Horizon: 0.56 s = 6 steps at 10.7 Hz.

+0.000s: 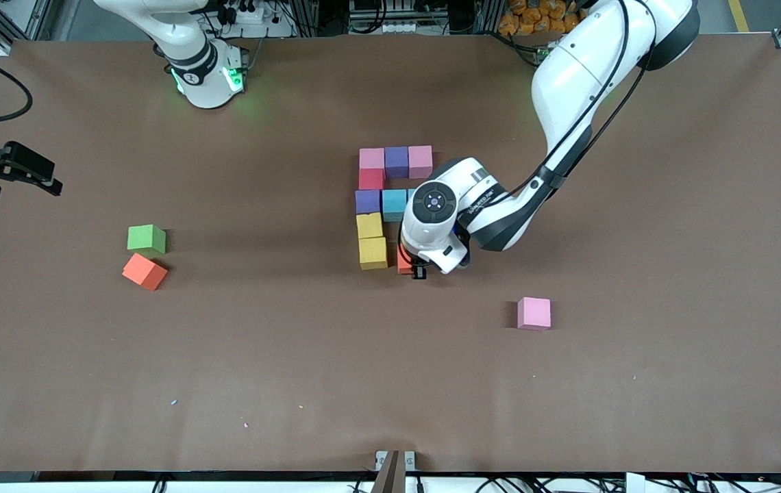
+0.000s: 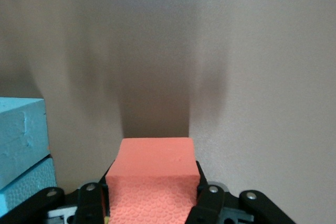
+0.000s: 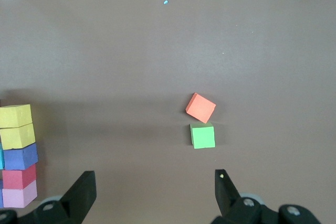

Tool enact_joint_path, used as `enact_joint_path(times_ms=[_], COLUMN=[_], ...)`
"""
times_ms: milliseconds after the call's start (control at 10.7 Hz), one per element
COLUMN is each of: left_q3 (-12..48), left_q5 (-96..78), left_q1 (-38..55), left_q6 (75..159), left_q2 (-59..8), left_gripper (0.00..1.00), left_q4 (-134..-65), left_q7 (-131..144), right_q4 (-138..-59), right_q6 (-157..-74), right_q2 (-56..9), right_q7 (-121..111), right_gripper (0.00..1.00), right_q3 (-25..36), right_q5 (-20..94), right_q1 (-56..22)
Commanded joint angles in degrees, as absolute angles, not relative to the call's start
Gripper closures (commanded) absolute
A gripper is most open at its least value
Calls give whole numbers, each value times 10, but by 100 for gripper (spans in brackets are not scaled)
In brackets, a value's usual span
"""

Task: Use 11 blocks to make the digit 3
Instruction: 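Carry the orange cube with the left gripper to the yellow cubes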

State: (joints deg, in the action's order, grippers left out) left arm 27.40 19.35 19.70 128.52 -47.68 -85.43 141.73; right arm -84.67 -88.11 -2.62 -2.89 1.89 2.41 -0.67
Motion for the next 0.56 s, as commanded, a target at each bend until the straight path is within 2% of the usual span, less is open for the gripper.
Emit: enact_joint_path(times_ms=[0,468], left_q3=[272,272], left_q5=[215,229], left_q1=[197,207], left_q6=[1312,1332], left_q2=[-462,-467], left_gripper=[100,100], left_q4=[-882,-878], left_q7=[1425,1423], right_q4=[-842,-842], right_q6=[-879,-879], right_q2=[-25,-25], right_q7=[-23,-23], right_gripper=[0,0], right_q3=[18,18], right_q5=[25,25], right_q1=[-4,-4])
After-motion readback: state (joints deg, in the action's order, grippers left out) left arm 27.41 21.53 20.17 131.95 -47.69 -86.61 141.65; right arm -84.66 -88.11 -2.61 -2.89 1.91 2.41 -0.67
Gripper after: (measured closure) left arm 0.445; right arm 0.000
